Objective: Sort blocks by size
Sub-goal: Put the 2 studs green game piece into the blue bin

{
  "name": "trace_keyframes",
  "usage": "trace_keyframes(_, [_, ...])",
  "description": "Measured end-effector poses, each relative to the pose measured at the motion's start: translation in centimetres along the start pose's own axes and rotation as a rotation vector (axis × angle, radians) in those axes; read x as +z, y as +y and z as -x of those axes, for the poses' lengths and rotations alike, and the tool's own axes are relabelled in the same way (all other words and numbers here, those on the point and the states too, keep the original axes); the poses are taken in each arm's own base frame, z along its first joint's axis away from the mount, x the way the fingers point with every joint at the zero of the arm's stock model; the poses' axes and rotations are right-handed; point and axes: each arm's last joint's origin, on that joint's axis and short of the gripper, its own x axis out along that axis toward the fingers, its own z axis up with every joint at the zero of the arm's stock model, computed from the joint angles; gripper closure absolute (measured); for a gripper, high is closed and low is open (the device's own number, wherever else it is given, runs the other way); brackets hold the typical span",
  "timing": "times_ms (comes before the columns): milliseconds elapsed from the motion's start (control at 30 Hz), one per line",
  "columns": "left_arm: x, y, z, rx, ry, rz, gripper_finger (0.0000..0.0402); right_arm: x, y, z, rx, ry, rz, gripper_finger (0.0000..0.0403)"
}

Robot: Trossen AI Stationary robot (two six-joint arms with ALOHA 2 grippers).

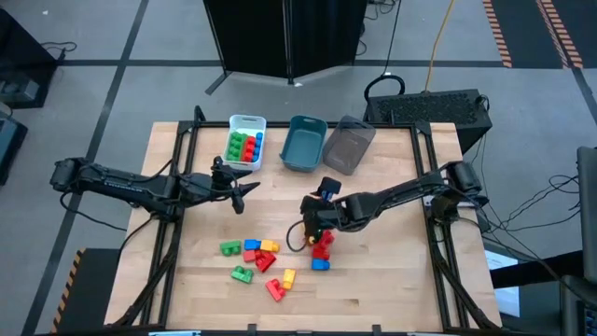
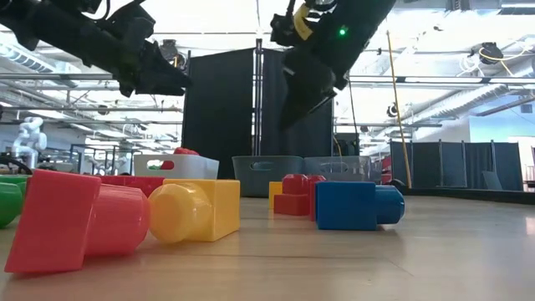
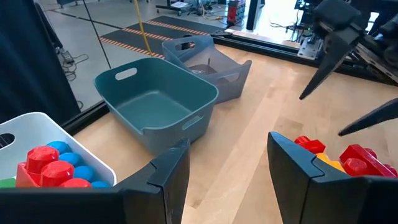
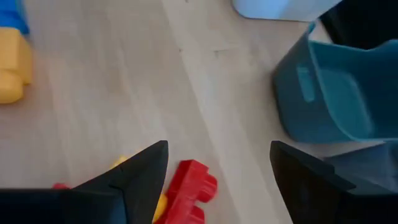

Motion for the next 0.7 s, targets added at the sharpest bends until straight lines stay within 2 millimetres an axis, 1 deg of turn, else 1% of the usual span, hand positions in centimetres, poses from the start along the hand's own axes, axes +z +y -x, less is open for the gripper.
trace_keyframes(133, [0.0,0.0,0.0,0.000,0.000,-0.019,0.0232,-0.9,-0.8,-1.0,0.111,-0.029,-0.044,0.0135])
trace_keyframes(233, [0.0,0.0,0.0,0.000,0.000,-0.018,0.0232,-2.0,-1.3,-1.6,0.181,-0.056,-0.080,0.0135])
trace_keyframes(367, [0.0,0.0,0.0,-0.003,0.003,0.003,0.0232,-3.7,-1.9,-1.9,0.208,-0.076,-0.111,0.0135])
trace_keyframes(567, [-0.1,-0.3,0.2,-0.023,0.007,0.039,0.0232,-5.3,-3.0,-0.7,0.225,-0.118,-0.142,0.0135])
trace_keyframes(700, [-0.1,-0.5,0.2,-0.031,0.004,0.056,0.0232,-6.4,-3.8,0.4,0.289,-0.158,-0.163,0.0135])
